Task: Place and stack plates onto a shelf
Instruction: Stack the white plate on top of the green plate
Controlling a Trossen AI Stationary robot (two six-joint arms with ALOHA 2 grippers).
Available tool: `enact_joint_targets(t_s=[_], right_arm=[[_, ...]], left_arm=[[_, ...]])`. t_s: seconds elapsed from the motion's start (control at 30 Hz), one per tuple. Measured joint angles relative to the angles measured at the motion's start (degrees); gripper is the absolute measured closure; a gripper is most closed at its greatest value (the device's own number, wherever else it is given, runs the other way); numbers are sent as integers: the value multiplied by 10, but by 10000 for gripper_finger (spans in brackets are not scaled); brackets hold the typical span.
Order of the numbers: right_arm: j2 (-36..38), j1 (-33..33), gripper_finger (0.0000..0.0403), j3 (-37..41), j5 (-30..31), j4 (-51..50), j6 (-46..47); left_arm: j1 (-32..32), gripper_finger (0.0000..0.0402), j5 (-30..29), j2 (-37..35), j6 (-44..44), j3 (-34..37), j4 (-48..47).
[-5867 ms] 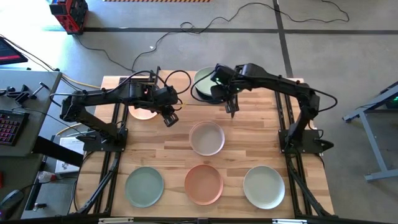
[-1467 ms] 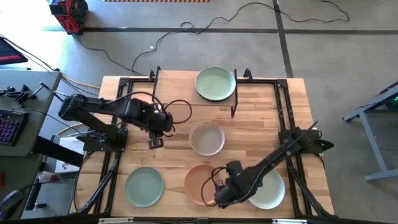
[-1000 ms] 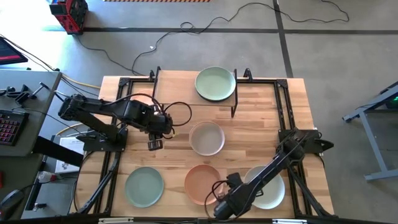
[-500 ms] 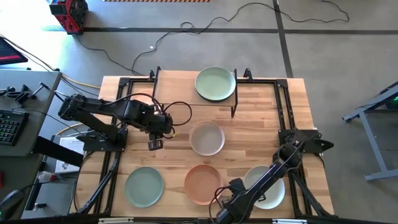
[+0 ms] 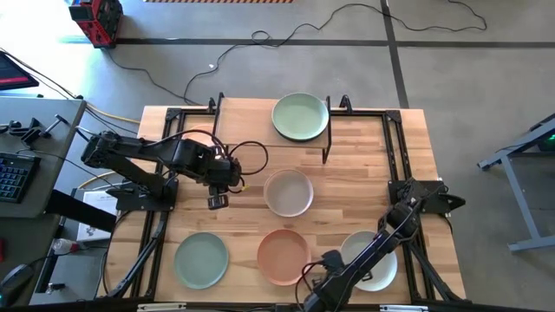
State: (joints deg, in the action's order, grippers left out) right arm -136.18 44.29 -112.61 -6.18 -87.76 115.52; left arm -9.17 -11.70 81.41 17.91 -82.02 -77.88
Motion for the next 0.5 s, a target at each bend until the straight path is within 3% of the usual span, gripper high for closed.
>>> enact_joint_targets(t_s=[0.37,0.5], right_arm=[[-1,4,323,20,-13,13,-14],[-1,4,342,20,-11,12,-15]], left_arm=[[0,289,0,0,0,0,0],[0,289,0,0,0,0,0]])
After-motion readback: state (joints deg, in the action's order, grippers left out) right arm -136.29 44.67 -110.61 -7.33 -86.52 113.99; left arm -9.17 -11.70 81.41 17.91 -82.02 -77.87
